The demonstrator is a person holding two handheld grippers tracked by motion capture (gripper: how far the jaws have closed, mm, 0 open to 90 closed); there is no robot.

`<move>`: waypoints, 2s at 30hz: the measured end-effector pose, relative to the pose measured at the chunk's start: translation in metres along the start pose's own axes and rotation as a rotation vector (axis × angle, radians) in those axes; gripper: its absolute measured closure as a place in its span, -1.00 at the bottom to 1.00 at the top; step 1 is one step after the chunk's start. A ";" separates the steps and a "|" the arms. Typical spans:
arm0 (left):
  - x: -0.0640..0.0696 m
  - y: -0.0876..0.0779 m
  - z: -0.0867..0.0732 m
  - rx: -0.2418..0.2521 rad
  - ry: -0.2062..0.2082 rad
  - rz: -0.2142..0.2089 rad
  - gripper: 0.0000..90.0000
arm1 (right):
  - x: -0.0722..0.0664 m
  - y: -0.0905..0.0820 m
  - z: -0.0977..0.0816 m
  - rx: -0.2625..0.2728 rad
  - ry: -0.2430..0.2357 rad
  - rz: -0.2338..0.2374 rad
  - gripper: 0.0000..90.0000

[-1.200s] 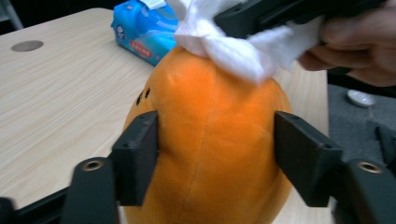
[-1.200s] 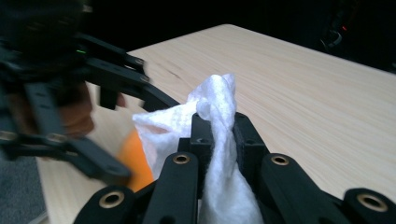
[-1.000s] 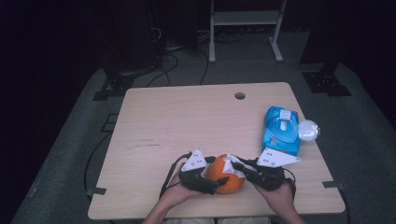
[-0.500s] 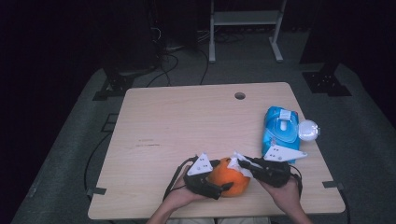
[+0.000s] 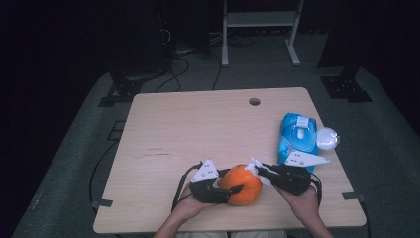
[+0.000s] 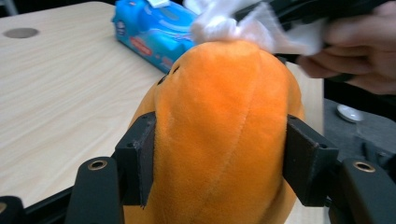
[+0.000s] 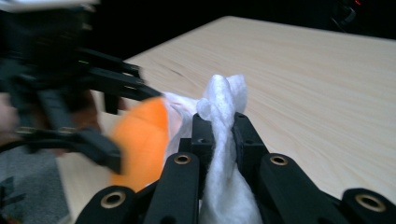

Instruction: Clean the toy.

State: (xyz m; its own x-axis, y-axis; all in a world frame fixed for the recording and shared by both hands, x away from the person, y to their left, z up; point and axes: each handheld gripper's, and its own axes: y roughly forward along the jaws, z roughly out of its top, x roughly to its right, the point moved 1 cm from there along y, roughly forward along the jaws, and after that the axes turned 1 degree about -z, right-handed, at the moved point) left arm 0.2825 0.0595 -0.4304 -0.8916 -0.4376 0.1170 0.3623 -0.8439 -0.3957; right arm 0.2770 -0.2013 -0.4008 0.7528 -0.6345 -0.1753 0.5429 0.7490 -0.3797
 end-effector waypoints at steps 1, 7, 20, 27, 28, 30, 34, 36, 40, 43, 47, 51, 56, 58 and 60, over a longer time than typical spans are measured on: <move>-0.001 -0.001 0.000 0.004 -0.009 0.015 -0.21 | -0.004 0.000 0.002 0.014 -0.005 0.028 0.80; -0.007 -0.009 0.000 0.018 -0.050 0.029 -0.20 | -0.010 0.008 0.000 -0.003 -0.025 0.051 0.79; -0.005 0.001 -0.004 -0.001 0.018 0.047 -0.71 | 0.003 0.013 -0.006 -0.005 0.001 0.042 0.79; -0.001 0.006 -0.006 -0.028 0.056 0.050 -0.44 | -0.018 0.014 0.001 0.001 -0.060 0.062 0.79; 0.000 0.004 -0.004 -0.032 0.059 0.053 -0.36 | -0.021 0.015 0.003 0.000 -0.071 0.060 0.79; 0.000 -0.001 0.002 -0.016 0.042 0.040 -0.27 | -0.016 0.015 0.002 0.005 -0.058 0.046 0.79; -0.001 -0.007 0.007 -0.009 0.024 0.026 -0.26 | 0.002 0.013 -0.004 0.001 0.006 -0.003 0.79; 0.001 -0.004 0.006 -0.024 0.031 0.042 -0.26 | -0.004 0.014 -0.003 0.004 0.001 0.012 0.79; 0.003 -0.001 0.007 -0.021 0.032 0.051 -0.36 | -0.025 0.016 0.005 0.020 -0.065 0.054 0.79; -0.002 -0.004 0.006 0.008 0.015 0.027 -0.59 | -0.015 0.019 0.000 0.001 -0.048 0.018 0.79; -0.009 -0.001 0.001 -0.022 -0.007 0.031 -0.70 | 0.005 0.015 -0.007 -0.006 0.018 -0.035 0.79; -0.008 0.003 -0.005 -0.030 0.023 0.031 -0.43 | -0.011 0.016 -0.002 0.006 -0.022 0.009 0.79; -0.004 -0.008 0.005 0.002 0.023 0.016 -0.18 | -0.023 0.019 0.002 0.009 -0.070 0.033 0.78; -0.005 -0.011 0.008 0.022 0.015 0.008 -0.17 | -0.012 0.019 -0.003 -0.007 -0.040 -0.001 0.78; -0.006 -0.009 0.006 0.002 0.019 0.033 -0.24 | 0.000 0.022 -0.010 -0.031 0.012 -0.016 0.78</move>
State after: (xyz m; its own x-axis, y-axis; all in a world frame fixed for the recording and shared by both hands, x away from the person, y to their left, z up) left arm 0.2858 0.0677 -0.4215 -0.8841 -0.4591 0.0868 0.3918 -0.8297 -0.3975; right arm 0.2851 -0.1866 -0.4181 0.7391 -0.6491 -0.1801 0.5433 0.7325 -0.4103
